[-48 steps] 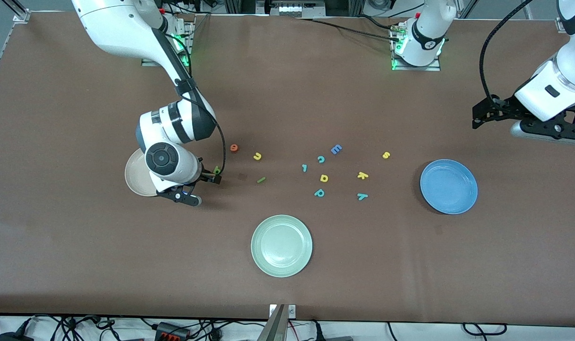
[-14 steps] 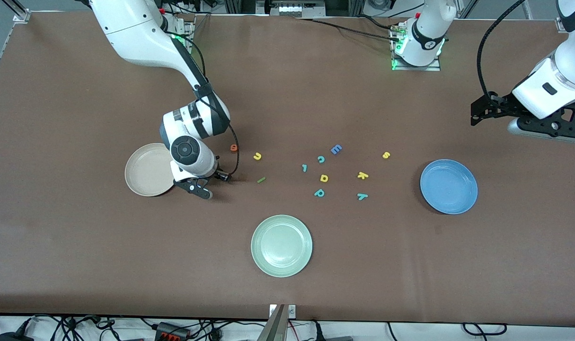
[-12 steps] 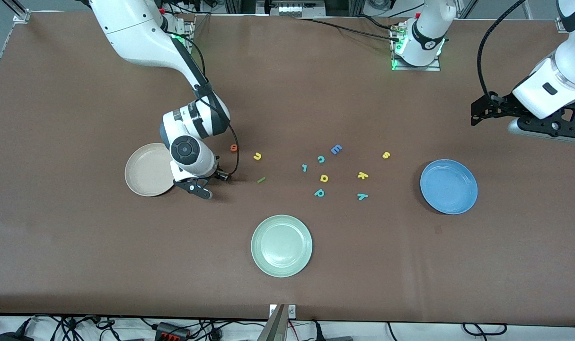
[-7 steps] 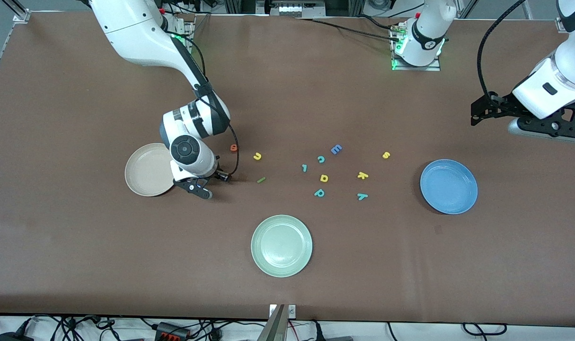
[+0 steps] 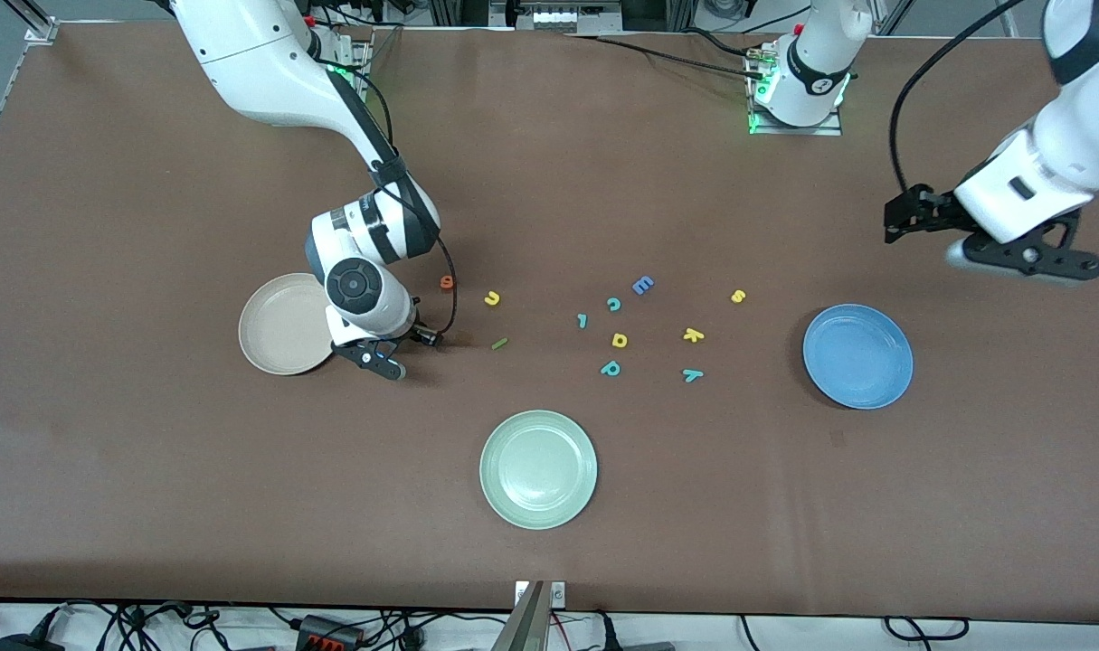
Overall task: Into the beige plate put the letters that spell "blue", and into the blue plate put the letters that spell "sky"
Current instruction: 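Hold the q with the right gripper while the left gripper reaches the teal y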
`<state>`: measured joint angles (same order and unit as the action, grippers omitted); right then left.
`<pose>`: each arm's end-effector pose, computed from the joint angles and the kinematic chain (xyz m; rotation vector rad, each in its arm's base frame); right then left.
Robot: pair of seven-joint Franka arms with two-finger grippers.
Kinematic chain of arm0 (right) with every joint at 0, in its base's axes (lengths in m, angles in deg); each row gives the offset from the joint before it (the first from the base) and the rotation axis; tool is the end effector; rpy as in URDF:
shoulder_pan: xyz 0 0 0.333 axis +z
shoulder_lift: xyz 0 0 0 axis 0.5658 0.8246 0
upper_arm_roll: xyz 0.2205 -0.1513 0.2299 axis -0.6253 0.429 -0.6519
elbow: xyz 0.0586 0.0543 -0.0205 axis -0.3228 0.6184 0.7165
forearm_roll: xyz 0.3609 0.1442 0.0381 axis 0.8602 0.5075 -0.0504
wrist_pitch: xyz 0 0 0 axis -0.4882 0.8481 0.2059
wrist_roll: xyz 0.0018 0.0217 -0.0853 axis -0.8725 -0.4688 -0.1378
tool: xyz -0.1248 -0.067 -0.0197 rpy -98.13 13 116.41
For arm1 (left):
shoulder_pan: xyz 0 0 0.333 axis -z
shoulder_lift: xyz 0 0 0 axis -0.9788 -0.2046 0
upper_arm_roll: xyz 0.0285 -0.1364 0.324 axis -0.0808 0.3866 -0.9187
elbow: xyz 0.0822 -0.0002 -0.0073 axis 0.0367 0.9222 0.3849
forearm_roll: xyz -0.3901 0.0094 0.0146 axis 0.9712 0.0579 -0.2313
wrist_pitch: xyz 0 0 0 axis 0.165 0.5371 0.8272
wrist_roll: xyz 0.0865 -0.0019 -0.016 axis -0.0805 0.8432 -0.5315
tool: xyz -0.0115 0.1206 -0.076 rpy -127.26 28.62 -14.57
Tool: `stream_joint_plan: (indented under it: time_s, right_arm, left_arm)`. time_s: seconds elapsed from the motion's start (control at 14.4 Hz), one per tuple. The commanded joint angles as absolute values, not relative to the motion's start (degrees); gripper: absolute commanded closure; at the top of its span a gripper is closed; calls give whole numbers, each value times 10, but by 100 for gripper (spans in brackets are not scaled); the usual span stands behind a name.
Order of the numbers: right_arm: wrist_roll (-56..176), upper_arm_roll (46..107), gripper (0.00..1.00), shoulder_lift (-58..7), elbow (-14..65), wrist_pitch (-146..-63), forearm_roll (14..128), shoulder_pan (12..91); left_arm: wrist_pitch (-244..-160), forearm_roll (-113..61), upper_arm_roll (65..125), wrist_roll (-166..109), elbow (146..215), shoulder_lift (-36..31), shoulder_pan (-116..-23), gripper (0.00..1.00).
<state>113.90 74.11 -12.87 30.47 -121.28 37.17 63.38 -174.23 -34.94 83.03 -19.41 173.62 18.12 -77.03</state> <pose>0.5849 0.2864 0.1739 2.9847 -0.6658 -0.1704 0.5657 -0.0688 0.5533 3.1187 -0.2669 -0.2229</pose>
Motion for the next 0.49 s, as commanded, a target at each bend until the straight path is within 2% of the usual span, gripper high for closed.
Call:
stream_joint_plan:
  time_s: [0.0,0.35,0.42]
  right_arm:
    - [1147,741,23,-142,318,-1215,380,637]
    - [1147,741,26,-142,318,-1216,380,637]
    - [1147,741,29,-142,318,-1216,380,637]
  left_arm:
    - [-1721,-351,833,-183,1721,127,-751,0]
    - [-1758,-359,832,-181,1718,44,-706,0]
    - [-1769,-358,832,-175,1719,26,-697,0]
